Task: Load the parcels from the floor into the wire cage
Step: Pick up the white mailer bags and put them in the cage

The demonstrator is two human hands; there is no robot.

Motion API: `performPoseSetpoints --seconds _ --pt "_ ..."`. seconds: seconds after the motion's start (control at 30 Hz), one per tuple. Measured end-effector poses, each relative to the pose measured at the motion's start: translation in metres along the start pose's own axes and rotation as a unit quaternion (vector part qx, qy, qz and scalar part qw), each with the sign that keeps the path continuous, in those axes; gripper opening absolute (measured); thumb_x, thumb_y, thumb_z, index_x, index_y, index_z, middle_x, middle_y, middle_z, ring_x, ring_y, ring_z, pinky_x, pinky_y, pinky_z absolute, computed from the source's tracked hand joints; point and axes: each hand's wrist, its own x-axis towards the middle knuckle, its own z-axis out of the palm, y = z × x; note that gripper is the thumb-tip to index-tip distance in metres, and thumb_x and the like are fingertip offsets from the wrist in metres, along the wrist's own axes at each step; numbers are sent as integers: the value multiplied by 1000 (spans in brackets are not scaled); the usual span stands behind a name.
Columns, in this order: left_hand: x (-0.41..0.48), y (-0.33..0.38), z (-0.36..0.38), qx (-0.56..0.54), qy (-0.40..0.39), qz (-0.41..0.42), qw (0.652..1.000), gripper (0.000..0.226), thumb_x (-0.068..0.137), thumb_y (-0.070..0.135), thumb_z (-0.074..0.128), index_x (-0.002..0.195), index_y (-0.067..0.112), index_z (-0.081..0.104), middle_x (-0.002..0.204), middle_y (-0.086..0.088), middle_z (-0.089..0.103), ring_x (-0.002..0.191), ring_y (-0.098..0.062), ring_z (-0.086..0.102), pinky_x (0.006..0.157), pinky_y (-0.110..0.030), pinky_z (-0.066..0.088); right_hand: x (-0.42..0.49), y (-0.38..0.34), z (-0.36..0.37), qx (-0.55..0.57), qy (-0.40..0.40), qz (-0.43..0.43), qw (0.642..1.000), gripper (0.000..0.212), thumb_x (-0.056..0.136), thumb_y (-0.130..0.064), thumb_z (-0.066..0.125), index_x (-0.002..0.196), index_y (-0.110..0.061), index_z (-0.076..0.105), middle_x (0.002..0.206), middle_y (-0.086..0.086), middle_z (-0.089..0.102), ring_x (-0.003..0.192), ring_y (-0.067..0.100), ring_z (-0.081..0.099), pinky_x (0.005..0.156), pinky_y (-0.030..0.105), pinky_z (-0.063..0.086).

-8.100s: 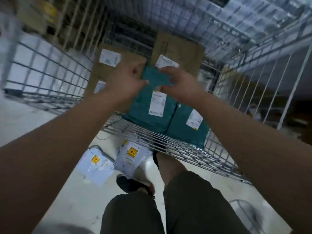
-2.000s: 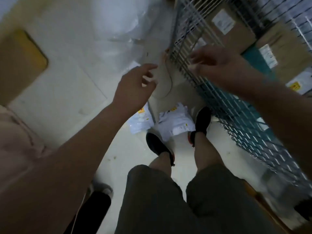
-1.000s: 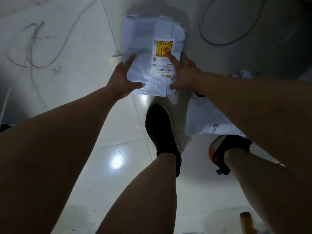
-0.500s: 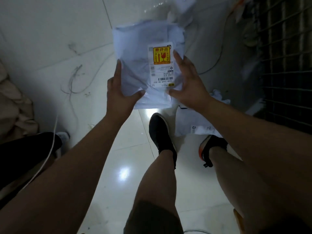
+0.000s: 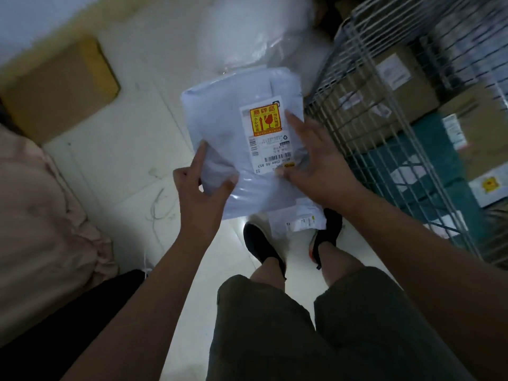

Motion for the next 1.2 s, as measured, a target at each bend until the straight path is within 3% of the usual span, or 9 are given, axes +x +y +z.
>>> performPoseSetpoints --seconds 0.1,0.27,0.37,0.57,0.7,0.83,0.97,1.03,1.2 --pt "3 61 -4 21 -34 56 998 74 88 28 81 152 36 46 114 -6 38 99 12 49 87 -10 51 -26 -22 -50 7 53 11 998 97 85 -33 81 161 -41 21 165 -3 23 150 11 25 107 15 30" --pt "9 152 14 68 -83 168 980 52 97 23 70 146 33 55 106 -1 40 89 -3 51 77 -4 44 -68 -22 -123 71 145 47 986 92 88 -34 80 160 -43 23 166 -9 20 136 -12 15 96 -8 14" --pt "9 192 50 59 -123 201 970 42 102 14 63 141 29 59 99 10 40 86 -3 49 78 -5 42 -93 -4 -159 110 177 78 975 92 90 -32 78 158 -50 19 167 -14 14 144 -4 19 104 11 26" --pt "9 266 160 132 -183 260 939 39 103 14 61 140 25 60 96 12 43 83 -2 50 75 -2 40 -128 61 -221 162 251 130 945 86 93 -33 74 159 -48 21 168 -15 11 143 -8 17 105 10 27" --pt "26 296 244 177 -227 305 908 39 102 12 61 138 26 62 99 -5 46 80 -2 51 75 -2 39 -133 112 -246 172 296 173 923 86 94 -32 73 160 -46 19 169 -13 11 153 7 17 113 23 31" --pt "44 296 329 161 -297 287 896 44 101 17 61 141 35 59 117 -3 56 98 -3 59 89 -23 53 -131 167 -256 179 336 232 895 87 94 -32 74 160 -45 19 169 -9 13 153 11 19 113 20 26" --pt "58 279 396 159 -374 187 894 64 100 17 66 153 39 39 112 22 64 98 12 65 79 -8 51 -122 220 -246 175 358 285 871 87 93 -27 75 160 -43 23 168 -7 16 145 4 26 100 -3 22" --pt "75 260 420 200 -401 130 885 58 98 20 69 151 28 47 115 14 67 104 -1 67 88 -20 54 -113 241 -232 169 351 307 868 88 92 -26 76 160 -42 23 167 -5 18 134 -1 27 89 -11 19" --pt "107 219 451 252 -452 38 855 41 97 14 68 138 18 63 110 6 68 106 -21 67 96 -43 57 -88 276 -189 181 334 323 867 91 92 -21 76 161 -41 20 164 -1 24 134 13 41 103 24 42"
